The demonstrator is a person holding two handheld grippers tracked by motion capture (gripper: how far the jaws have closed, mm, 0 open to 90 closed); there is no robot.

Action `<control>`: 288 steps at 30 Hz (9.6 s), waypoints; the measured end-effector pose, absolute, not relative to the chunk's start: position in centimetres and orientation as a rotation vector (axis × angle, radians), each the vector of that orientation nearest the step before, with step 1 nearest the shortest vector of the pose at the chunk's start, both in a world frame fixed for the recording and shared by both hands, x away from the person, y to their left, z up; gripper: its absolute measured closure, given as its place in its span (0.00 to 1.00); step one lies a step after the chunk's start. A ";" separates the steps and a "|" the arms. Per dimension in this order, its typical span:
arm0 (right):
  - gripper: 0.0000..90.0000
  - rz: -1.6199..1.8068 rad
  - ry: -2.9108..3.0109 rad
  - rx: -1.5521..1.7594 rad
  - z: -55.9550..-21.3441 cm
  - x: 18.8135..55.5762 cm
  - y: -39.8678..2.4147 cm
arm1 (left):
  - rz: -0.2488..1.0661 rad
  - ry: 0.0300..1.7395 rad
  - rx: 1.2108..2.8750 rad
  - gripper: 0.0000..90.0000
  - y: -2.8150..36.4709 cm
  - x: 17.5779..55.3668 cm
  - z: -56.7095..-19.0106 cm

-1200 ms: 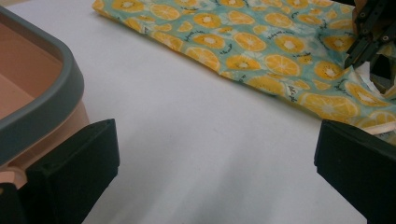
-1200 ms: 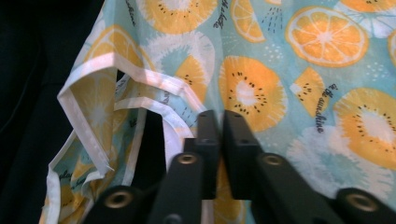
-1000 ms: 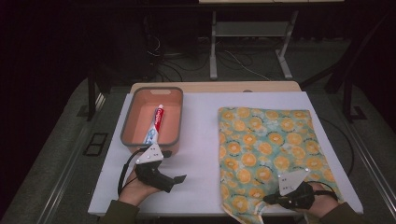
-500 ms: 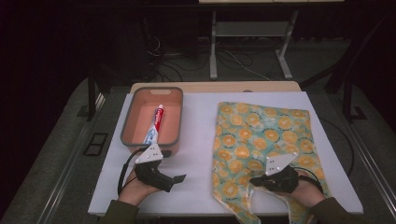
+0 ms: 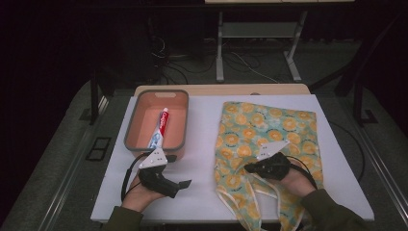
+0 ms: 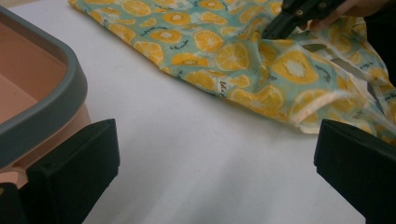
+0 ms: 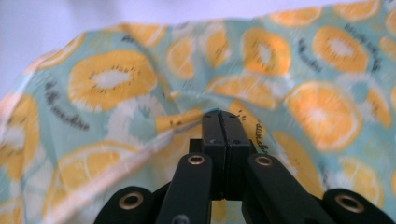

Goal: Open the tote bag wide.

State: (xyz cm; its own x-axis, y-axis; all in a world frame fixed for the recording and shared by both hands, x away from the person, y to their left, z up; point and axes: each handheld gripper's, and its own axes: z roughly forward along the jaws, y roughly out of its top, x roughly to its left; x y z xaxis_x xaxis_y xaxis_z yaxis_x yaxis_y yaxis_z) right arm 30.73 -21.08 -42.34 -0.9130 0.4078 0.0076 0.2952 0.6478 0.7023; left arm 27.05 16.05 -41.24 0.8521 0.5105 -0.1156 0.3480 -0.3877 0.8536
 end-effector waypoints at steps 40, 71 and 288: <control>0.39 1.041 2.858 0.427 -44.6 26.6 -13.2 | 0.189 0.619 2.023 0.00 15.9 27.0 -41.3; 1.00 1.153 2.620 0.733 -42.2 34.7 -10.0 | 0.188 0.621 2.017 0.00 16.0 27.1 -41.3; 0.39 1.210 2.643 0.879 -39.3 33.1 -22.7 | 0.188 0.608 1.994 0.00 16.3 27.0 -41.6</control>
State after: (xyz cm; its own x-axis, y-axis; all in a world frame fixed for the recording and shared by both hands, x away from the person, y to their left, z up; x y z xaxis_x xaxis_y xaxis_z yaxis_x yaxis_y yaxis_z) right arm 33.08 -22.72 -39.26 -0.8274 0.5440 0.1397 0.4612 0.5161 0.7218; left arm 27.02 16.27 -41.58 0.8614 0.4926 -0.1237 0.3372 -0.3725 0.8646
